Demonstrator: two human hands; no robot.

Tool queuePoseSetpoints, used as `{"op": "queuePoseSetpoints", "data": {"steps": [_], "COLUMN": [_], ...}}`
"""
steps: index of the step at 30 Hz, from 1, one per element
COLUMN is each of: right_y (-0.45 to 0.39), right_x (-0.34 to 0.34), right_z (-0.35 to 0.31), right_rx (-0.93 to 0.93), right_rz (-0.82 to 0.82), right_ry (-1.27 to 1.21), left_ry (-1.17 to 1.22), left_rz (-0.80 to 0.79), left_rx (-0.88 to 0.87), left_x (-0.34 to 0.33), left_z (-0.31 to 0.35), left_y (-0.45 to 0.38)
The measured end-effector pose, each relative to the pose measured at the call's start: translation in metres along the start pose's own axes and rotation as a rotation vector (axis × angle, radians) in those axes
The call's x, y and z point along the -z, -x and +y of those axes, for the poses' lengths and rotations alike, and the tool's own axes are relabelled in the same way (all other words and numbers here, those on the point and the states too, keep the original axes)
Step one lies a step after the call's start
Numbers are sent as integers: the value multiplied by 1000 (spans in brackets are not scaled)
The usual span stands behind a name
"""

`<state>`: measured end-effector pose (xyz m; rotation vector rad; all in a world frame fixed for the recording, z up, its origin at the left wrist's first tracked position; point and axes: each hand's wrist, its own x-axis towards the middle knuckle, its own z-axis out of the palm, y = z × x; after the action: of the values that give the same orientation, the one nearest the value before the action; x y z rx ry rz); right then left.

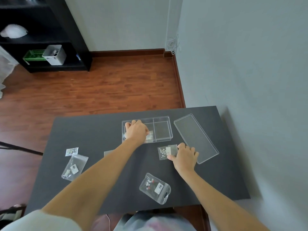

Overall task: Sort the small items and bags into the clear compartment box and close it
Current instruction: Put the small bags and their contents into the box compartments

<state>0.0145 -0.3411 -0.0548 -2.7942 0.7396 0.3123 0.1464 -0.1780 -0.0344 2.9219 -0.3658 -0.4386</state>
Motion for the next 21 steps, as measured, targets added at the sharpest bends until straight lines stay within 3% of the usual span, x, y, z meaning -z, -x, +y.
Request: {"op": "queuePoseSetpoints", "data": {"steps": [8,15,21], "right_y": [-6,-6,1], "right_x": [4,6,11], "right_z": [-2,-5,8], "right_rx": [-108,-117,-32], "right_rz": [-83,-118,-58], "right_ry": [-87,-152,-427], "left_ry": [-85,42,178], "left_rz": [12,98,233], "left_rx": [-39,-78,-176], "left_x": [-7,-6,0], "left_z": [-4,-11,-15], "left_y": [0,11,39]}}
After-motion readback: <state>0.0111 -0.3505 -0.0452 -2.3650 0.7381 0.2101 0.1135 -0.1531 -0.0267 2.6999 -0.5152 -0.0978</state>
